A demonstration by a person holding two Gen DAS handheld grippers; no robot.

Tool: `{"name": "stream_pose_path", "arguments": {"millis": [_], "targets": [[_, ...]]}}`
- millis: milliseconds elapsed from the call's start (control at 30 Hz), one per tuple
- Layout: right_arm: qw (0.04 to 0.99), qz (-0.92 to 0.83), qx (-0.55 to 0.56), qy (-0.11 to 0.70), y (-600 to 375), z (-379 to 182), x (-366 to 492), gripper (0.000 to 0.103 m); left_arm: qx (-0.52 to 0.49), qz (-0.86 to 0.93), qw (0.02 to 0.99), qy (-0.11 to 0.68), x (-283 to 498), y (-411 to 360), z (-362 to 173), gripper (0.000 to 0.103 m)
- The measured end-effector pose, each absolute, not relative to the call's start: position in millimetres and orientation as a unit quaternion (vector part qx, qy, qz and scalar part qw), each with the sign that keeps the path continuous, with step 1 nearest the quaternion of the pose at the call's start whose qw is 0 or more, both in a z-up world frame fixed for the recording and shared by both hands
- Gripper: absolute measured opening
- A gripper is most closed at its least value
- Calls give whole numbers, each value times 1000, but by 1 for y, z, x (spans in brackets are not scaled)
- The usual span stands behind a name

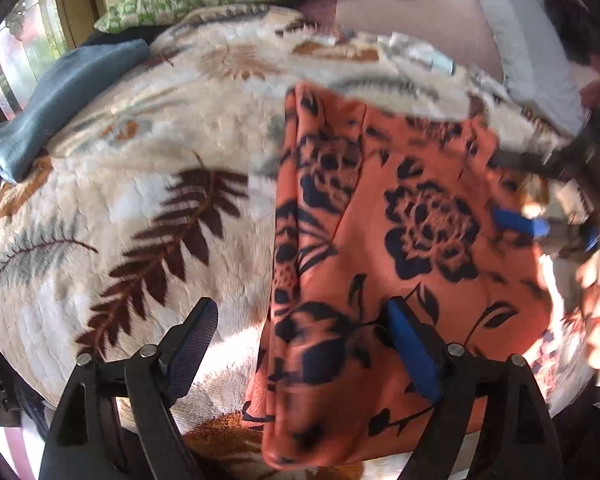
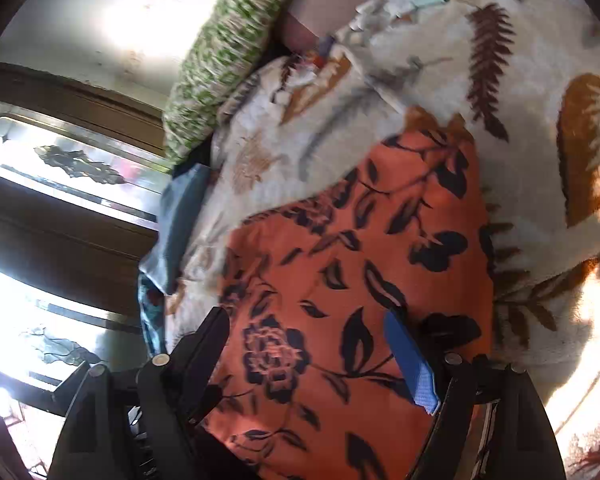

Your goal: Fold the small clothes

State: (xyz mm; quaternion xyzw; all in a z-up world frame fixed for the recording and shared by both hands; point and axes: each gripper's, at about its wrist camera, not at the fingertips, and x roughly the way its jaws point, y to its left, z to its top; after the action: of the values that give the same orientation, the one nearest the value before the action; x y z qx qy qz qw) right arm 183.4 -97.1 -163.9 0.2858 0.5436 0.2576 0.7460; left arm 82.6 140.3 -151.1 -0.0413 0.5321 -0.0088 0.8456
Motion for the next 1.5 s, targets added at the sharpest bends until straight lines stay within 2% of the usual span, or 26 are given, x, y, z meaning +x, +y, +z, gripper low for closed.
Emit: {"name": "stream_pose_path", "arguments": {"millis": [100,300,533,700,867,900,933,967,1000,1033,1100,1200,1500], "targets": [[728,257,346,533,-111,-165,181,82,-95,-14,851,517,77,153,-139,87],[765,261,316,496,-151,-130,149,82,-122,-33,887,444,82,174,-100,88],[728,243,363,528,-182,-185,131,82,-183,-95,826,525,110,173,-166,88],[701,281,370,541,-160,-206,139,82,-212,-125,831,499,103,171,-152,89],[712,271,357,541,-151,-213,144,82,-217,-117,825,508,112,171,-165,91],[712,271,353,543,-150,-214,144,82,-207,-114,827,511,113,167,-164,89],[713,270,348,545,-149,-213,145,82,-190,-109,829,514,114,164,-163,83],[716,269,340,548,-146,-212,146,78,-177,-112,832,513,113,161,-162,62],[723,265,323,551,-142,-210,147,63,-180,-118,828,518,114,157,-162,55],[734,251,296,557,-138,-207,147,54,-178,-111,829,519,113,154,-160,51],[750,238,263,558,-131,-201,147,49,-153,-99,838,514,110,146,-153,42],[777,232,203,548,-117,-182,143,43,-127,-87,850,504,104,138,-142,34],[817,242,180,491,-133,-120,136,40,-103,-127,890,426,91,109,-75,31]]}}
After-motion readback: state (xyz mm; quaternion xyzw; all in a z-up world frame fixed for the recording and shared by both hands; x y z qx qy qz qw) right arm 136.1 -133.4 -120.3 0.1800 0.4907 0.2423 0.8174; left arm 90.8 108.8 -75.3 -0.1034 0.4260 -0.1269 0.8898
